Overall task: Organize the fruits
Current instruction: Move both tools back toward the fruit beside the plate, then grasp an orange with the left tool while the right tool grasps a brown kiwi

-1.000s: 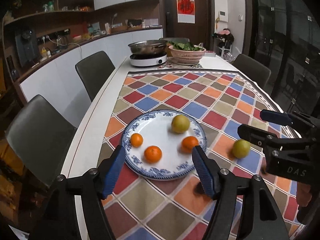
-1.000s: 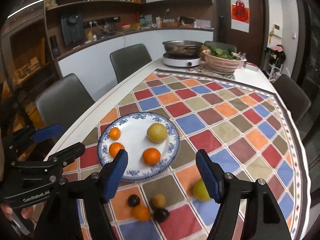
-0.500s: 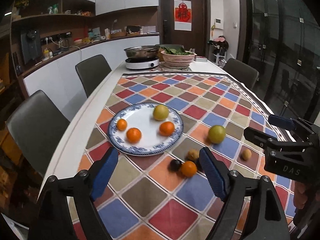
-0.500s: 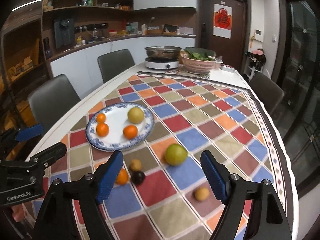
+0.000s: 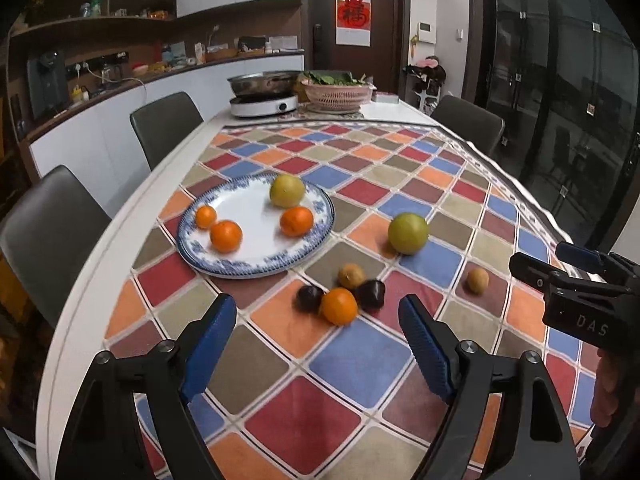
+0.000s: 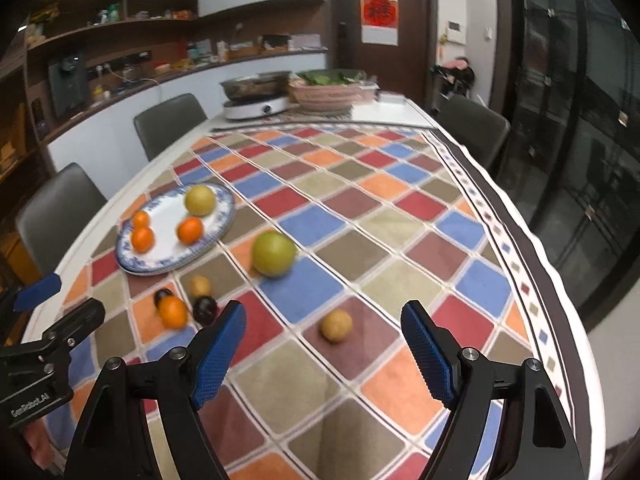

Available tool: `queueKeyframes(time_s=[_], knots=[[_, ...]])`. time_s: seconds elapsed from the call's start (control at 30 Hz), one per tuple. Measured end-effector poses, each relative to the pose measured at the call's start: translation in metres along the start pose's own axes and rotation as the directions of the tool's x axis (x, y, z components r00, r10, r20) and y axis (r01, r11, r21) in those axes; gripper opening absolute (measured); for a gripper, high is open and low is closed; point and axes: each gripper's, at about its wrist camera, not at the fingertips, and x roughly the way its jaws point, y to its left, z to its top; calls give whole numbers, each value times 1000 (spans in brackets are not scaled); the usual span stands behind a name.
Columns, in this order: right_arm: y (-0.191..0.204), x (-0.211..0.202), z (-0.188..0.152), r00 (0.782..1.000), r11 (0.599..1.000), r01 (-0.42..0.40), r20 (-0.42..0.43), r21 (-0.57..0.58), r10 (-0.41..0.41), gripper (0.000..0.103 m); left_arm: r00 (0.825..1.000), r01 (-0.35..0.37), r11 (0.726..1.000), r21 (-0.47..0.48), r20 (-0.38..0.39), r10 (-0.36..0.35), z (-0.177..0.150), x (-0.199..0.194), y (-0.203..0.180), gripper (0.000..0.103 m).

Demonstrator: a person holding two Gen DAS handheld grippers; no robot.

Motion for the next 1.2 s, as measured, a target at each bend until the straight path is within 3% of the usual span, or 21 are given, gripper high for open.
queueKeyframes(time_s=[0.33,0.63,0.73,1.2], knots=[[-13,24,-29,996,1000,20,-85,14,-19,80,997,-6,1000,-2,-81,6,-20,31,-6,82],[-11,46,-28,994,1000,26,-107,11,-25,80,989,40,998,-56,-143,-48,-13,65,-5,59],[-12,52,-25,995,1000,26,-101,2,-26,79,988,37,998,-55,-150,-45,-9,74,-8,57],[-19,79,-18,987,999,-39,-153,12,41,54,980,35,997,-62,-192,-46,-1,98,-15,37]])
